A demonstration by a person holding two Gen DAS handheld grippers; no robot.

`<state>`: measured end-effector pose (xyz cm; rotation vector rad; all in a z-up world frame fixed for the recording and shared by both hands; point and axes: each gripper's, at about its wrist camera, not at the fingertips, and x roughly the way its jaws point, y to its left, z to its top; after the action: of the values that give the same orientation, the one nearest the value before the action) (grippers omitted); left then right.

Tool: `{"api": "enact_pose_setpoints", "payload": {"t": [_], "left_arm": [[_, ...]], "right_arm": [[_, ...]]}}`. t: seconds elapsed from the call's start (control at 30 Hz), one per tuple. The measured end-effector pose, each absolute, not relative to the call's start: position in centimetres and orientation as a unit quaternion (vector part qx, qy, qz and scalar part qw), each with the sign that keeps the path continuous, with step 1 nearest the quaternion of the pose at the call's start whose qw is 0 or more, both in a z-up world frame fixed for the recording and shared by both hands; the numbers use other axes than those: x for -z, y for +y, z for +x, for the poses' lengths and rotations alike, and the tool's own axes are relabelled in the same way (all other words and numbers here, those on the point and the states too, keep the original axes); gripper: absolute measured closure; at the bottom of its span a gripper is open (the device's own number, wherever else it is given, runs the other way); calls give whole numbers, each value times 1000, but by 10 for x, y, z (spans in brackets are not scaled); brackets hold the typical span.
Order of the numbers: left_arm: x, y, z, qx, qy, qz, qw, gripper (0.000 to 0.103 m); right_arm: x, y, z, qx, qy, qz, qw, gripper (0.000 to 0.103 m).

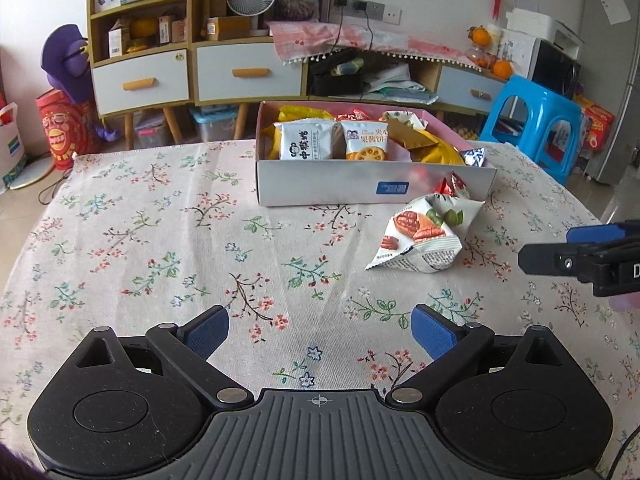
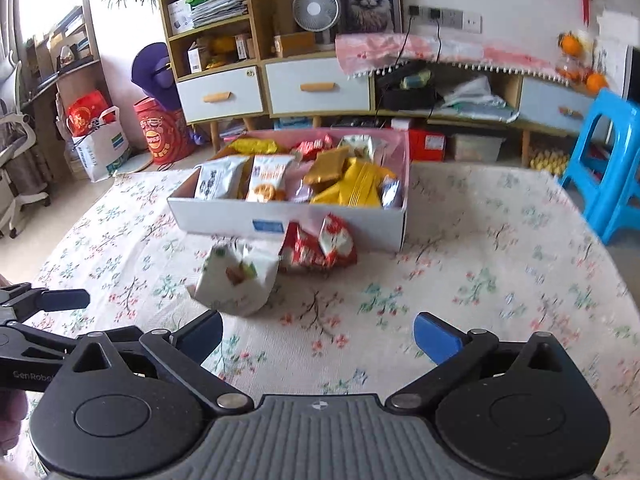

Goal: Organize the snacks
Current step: 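Withdraw both open tools from the box over the remaining snacks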

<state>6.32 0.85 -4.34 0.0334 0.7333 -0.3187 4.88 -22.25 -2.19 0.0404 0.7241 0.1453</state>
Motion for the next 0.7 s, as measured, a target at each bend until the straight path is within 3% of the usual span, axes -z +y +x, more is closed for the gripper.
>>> {"api": "enact_pose_setpoints", "payload": {"t": [0.63, 0.7], "left_arm": [[46, -56, 98, 239, 296, 70, 922, 7], [47, -56, 100, 247, 294, 70, 921, 12]], "right_arm": [[40, -252, 58, -42, 359, 4, 932, 11], [40, -256, 62, -38, 360, 4, 932, 11]]}}
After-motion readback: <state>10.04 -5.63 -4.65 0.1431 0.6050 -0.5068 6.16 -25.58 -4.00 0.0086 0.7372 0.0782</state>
